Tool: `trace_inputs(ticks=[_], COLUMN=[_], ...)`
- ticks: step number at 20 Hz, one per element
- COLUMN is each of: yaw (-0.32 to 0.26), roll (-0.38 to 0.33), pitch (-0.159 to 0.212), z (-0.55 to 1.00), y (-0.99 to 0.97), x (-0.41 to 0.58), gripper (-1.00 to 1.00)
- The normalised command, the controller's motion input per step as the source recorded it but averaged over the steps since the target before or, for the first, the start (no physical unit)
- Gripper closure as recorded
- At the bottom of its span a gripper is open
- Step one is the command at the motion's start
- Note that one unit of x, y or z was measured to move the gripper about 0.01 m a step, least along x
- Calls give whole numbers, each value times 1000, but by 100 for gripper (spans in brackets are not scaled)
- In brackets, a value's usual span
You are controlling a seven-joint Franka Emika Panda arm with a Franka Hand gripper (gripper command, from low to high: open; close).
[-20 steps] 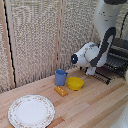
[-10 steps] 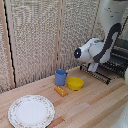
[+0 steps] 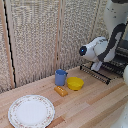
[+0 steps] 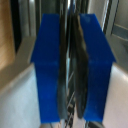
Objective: Position your gripper near the tray handle while precisely lining it up. Firmly yet gently grip the handle, ensuring a strong hold. Slide the tray into the oven in a steady manner until it's entirely inside. Relinquish the handle as it sits within the oven and extract your gripper with care.
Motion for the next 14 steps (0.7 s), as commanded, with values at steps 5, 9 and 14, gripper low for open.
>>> trace_inputs(ticks=[5,9,14], yaw=[0,-17,-7], roll=[17,9,1], pitch=[1,1,3], z=[274,266,540], y=[-825,-138,26], x=[18,63,77], gripper=[100,-100,-100])
